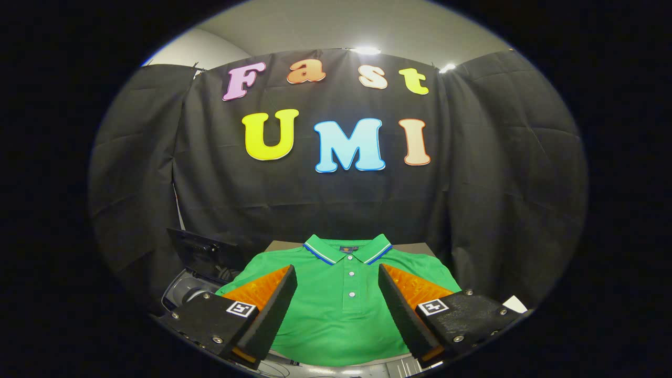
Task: Put the clothes into the washing machine and then close the washing machine lid.
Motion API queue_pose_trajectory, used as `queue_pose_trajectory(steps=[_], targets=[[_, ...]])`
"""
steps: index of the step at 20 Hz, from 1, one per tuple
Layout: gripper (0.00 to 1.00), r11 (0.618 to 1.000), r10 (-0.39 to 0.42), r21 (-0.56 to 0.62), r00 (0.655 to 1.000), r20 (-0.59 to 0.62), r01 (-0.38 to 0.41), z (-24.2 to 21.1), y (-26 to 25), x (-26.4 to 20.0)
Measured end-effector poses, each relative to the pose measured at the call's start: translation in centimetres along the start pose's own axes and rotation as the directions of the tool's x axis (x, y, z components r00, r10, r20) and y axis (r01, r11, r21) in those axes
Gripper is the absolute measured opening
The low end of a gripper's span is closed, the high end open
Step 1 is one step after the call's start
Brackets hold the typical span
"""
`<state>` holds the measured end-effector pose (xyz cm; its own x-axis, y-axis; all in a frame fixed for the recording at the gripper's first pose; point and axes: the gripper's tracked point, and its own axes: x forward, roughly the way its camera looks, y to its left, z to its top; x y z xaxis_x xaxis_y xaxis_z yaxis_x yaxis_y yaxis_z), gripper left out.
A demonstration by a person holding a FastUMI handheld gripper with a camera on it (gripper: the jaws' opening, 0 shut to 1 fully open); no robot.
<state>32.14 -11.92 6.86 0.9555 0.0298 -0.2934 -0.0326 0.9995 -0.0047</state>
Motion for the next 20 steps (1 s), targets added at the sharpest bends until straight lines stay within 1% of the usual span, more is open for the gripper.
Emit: queue_pose_trajectory(steps=[7, 11, 17, 20], targets=[[0.96, 1.000, 0.008, -0.012, 0.994, -0.108, -0.009, -1.2, -1.5, 5.5], [0.96, 1.000, 0.029, 0.001, 0.985, -0.172, -0.029, -2.3, -1.6, 8.4], [0.97, 0.998, 0.057, -0.020, 0.953, -0.299, -0.066, -5.2, -1.8, 10.6], [0.97, 0.996, 0.081, 0.007, 0.931, -0.356, -0.084, -7.0, -2.0, 10.6]])
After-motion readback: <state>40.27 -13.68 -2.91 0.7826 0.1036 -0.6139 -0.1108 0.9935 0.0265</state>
